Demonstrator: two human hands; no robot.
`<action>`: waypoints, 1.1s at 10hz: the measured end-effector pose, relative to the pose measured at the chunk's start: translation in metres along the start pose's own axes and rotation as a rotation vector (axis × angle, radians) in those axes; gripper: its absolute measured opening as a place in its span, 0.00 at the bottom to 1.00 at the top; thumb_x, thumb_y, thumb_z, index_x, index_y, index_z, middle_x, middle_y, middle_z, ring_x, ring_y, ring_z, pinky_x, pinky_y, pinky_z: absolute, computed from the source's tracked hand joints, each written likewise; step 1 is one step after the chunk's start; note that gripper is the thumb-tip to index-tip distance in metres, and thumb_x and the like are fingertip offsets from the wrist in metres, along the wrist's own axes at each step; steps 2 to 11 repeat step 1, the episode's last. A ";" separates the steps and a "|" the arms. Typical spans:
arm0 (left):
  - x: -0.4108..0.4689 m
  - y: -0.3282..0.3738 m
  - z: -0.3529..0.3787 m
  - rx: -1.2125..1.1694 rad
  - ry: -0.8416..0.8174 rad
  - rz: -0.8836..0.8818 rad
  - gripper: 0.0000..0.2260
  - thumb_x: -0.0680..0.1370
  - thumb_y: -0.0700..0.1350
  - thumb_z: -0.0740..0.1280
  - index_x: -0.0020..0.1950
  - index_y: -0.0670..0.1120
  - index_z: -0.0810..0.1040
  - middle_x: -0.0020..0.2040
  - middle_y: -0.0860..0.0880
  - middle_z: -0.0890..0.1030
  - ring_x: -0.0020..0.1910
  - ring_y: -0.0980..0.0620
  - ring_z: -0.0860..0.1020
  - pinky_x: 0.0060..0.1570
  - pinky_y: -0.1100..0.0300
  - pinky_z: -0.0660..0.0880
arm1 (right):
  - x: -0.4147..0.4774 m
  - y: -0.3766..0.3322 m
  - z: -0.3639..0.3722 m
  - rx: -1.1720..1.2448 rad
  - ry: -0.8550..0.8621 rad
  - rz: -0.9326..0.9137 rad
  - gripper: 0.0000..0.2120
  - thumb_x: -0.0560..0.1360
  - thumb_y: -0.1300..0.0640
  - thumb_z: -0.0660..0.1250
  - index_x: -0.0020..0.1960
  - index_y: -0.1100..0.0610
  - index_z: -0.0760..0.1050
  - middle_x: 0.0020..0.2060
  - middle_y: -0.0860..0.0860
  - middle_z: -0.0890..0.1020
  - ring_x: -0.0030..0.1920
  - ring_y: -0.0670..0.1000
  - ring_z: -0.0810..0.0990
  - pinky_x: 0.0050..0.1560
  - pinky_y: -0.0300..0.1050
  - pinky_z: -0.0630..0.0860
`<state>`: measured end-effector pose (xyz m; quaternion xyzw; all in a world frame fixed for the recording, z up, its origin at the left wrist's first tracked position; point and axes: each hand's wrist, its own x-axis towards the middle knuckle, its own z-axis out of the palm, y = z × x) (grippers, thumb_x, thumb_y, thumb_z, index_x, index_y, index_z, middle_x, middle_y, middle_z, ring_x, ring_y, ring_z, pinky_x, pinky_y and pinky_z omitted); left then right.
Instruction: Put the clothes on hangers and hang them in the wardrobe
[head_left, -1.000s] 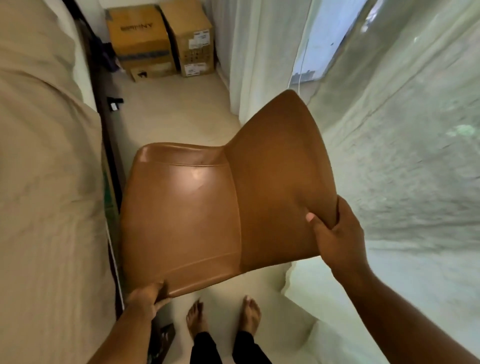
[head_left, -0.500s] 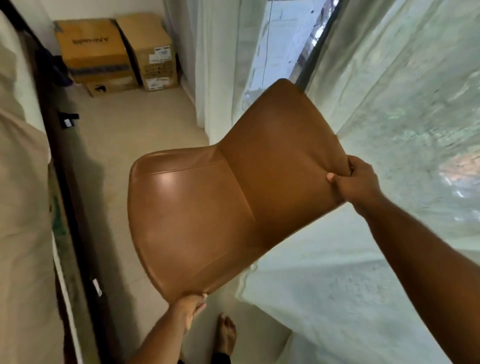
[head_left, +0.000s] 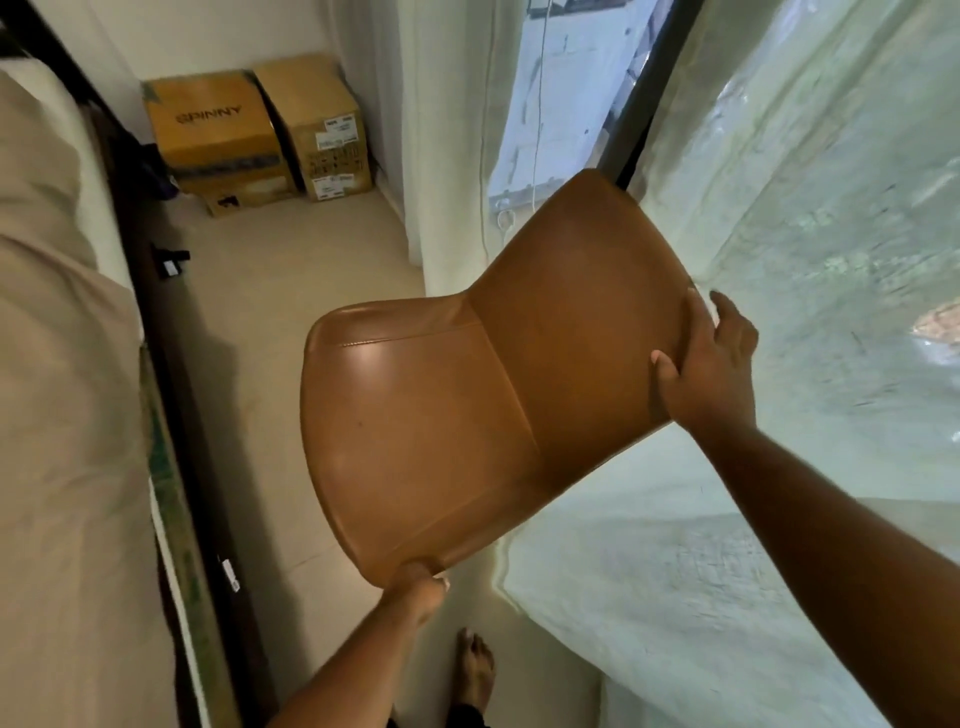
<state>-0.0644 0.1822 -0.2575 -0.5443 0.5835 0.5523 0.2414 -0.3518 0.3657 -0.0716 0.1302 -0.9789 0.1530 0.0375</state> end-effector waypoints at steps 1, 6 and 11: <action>-0.023 0.028 -0.009 0.080 0.065 0.124 0.28 0.84 0.47 0.61 0.80 0.39 0.56 0.76 0.42 0.68 0.74 0.43 0.69 0.62 0.67 0.71 | -0.013 -0.023 -0.006 -0.044 0.002 -0.184 0.37 0.77 0.50 0.69 0.81 0.49 0.55 0.80 0.55 0.55 0.79 0.61 0.55 0.74 0.65 0.64; -0.023 0.028 -0.009 0.080 0.065 0.124 0.28 0.84 0.47 0.61 0.80 0.39 0.56 0.76 0.42 0.68 0.74 0.43 0.69 0.62 0.67 0.71 | -0.013 -0.023 -0.006 -0.044 0.002 -0.184 0.37 0.77 0.50 0.69 0.81 0.49 0.55 0.80 0.55 0.55 0.79 0.61 0.55 0.74 0.65 0.64; -0.023 0.028 -0.009 0.080 0.065 0.124 0.28 0.84 0.47 0.61 0.80 0.39 0.56 0.76 0.42 0.68 0.74 0.43 0.69 0.62 0.67 0.71 | -0.013 -0.023 -0.006 -0.044 0.002 -0.184 0.37 0.77 0.50 0.69 0.81 0.49 0.55 0.80 0.55 0.55 0.79 0.61 0.55 0.74 0.65 0.64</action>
